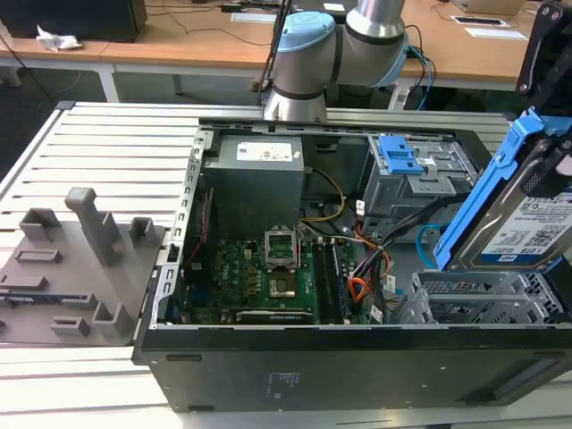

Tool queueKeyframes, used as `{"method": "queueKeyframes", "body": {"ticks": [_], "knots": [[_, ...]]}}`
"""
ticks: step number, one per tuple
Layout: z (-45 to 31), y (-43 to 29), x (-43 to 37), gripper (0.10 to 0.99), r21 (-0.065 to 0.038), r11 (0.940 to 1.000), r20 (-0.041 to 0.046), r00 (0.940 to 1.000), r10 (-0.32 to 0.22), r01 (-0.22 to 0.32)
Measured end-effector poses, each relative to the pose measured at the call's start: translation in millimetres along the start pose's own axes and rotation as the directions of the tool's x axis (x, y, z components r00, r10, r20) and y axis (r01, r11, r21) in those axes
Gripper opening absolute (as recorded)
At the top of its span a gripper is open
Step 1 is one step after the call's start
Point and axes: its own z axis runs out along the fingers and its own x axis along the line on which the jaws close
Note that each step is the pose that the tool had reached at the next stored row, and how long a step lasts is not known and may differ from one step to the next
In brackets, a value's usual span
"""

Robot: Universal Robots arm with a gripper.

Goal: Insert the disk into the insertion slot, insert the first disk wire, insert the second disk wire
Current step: 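Insert the disk into the insertion slot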

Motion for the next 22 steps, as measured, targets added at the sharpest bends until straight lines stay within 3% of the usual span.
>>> {"method": "queueKeyframes", "body": {"ticks": [3,5,11,16,19,22], "knots": [[8.4,-0.7,-0.1,0.365,0.000,1.0000,-0.0001,1.0000,0.000,0.000],[20.1,-6.6,-1.4,0.365,-0.003,1.0000,-0.0001,1.0000,0.000,0.000],[36.1,-11.2,-4.0,0.365,-0.007,1.0000,-0.0002,1.0000,0.000,0.000],[44.0,-11.6,-4.4,0.365,-0.007,1.0000,0.0034,1.0000,0.000,0.000],[45.9,-11.6,-5.9,0.365,-0.007,1.0000,0.0117,0.9999,-0.001,0.001],[50.7,-11.8,-6.0,0.365,-0.007,1.0000,0.0119,0.9999,0.000,0.001]]}}
